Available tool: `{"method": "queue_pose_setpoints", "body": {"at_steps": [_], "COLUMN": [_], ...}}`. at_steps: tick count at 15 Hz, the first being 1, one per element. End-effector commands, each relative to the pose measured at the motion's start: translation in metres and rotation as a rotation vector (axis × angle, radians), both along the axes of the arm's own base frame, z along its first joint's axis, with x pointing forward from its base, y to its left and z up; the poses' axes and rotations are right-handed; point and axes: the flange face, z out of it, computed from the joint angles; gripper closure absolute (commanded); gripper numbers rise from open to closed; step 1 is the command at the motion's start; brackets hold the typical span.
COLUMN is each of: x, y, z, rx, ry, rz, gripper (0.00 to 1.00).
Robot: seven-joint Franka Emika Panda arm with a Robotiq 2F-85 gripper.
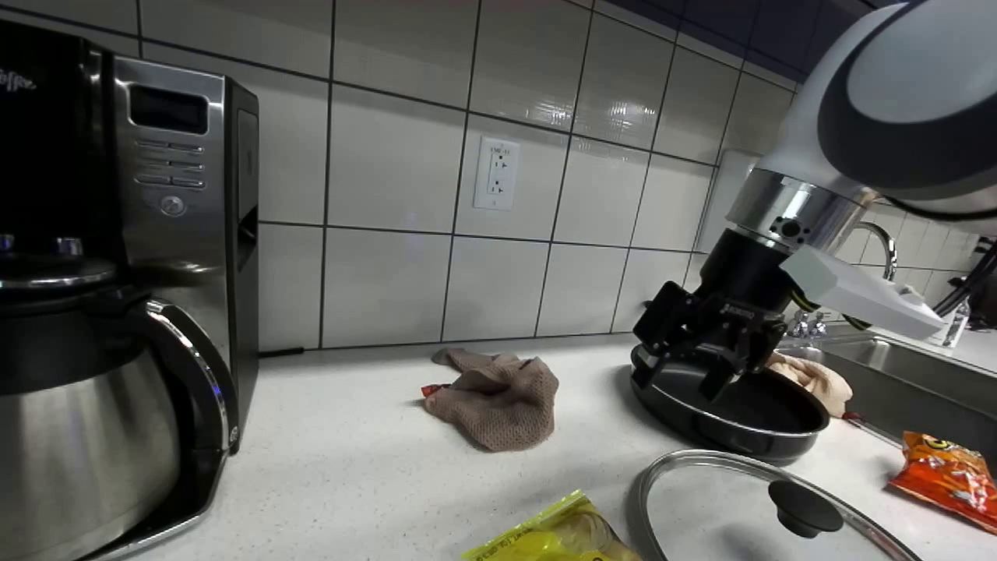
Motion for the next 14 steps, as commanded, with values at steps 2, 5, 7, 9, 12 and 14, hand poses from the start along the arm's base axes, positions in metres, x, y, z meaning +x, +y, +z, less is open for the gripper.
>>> {"method": "queue_pose_setpoints", "body": {"at_steps": [2,5,7,9,12,14], "x": [0.015,0.016,0.008,0.007,0.008,0.008], "y": [0.037,0.048,0.047,0.047,0.047,0.047], "z": [-0.007,-0.022,-0.02,-0.026,-0.026,-0.026], "rx": [0.096,0.131,0.109,0.108,0.108,0.108], "ry": [-0.029,-0.016,-0.013,-0.003,-0.003,-0.003], "rz": [0.151,0.229,0.204,0.209,0.209,0.209], "gripper": [0.0,0.0,0.0,0.0,0.0,0.0]}}
